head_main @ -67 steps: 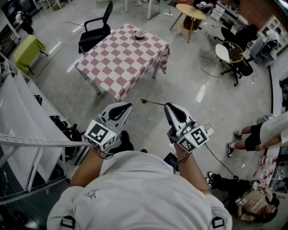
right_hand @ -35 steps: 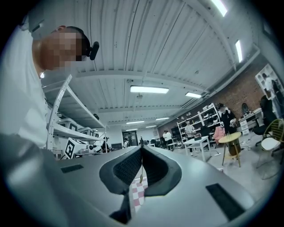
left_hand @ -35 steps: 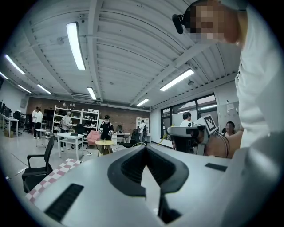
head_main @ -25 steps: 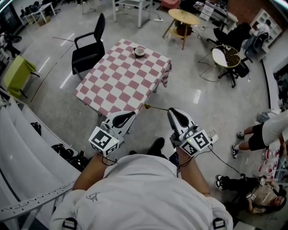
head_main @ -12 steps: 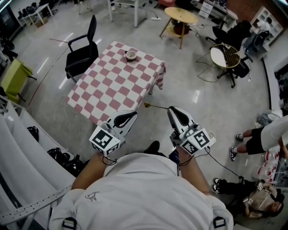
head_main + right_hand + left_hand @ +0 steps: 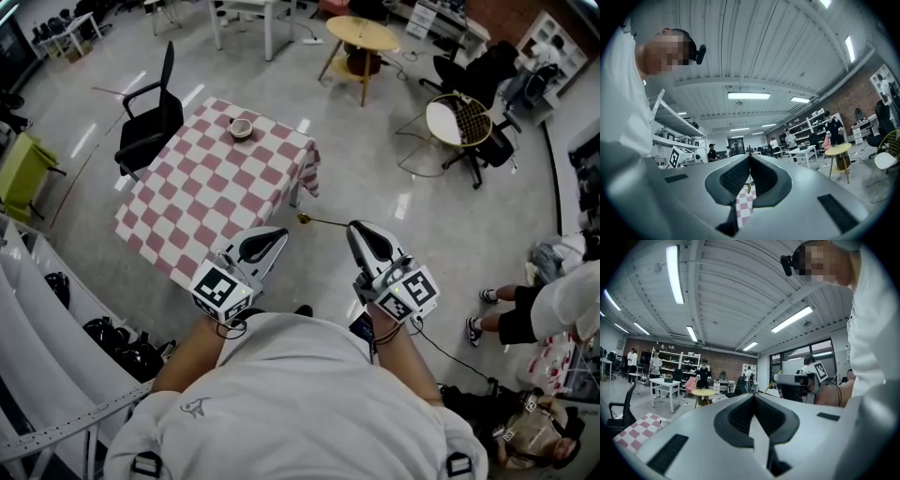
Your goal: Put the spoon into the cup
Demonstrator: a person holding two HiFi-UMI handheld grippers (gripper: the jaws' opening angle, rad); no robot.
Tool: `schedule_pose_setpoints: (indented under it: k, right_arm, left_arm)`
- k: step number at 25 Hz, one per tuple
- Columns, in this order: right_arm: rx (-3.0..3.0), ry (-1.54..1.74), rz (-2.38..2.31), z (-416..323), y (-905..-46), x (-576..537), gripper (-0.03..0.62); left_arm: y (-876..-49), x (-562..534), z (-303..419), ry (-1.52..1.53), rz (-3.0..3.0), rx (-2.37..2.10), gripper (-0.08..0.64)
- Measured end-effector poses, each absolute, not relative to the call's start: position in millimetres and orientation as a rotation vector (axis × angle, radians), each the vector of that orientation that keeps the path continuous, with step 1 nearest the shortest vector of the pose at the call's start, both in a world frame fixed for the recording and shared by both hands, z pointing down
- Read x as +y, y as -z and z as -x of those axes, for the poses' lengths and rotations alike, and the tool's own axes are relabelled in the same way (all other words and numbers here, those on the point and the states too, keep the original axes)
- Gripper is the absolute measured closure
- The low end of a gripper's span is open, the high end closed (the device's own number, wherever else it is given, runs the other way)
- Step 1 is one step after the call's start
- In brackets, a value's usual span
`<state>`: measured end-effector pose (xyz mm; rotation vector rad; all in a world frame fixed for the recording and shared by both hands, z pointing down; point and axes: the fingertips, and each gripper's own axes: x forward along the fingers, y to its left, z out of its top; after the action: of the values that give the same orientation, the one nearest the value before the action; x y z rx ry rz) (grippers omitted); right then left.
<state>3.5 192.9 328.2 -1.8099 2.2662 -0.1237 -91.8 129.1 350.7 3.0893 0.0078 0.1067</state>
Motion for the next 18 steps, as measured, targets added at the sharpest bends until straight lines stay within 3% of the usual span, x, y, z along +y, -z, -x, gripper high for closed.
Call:
schedule_pose_setpoints:
  k: [18]
  right_arm:
    - [2.206, 0.109, 1.857, -86, -340, 183, 0.558]
  left_arm:
    - [-373, 108, 11, -0.177, -3.077, 0.039, 0.546]
